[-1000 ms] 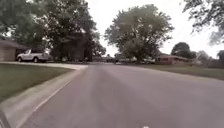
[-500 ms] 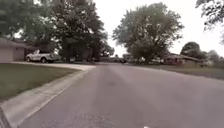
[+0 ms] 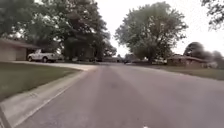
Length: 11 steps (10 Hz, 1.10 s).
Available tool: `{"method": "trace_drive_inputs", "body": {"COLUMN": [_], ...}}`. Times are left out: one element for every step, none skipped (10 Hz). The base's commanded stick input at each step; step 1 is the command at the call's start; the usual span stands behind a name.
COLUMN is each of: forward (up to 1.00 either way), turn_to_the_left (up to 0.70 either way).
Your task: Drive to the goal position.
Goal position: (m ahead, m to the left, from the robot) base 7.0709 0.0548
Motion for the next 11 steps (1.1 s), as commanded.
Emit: {"method": "trace_drive_inputs", "body": {"forward": [0.70, 0.70, 0.70, 0.70, 0.70, 0.70, 0.70, 0.70, 0.70, 0.70, 0.70], "turn_to_the_left": [0.00, 0.00, 0.00, 0.00, 0.00, 0.00, 0.00, 0.00, 0.00, 0.00, 0.00]}}
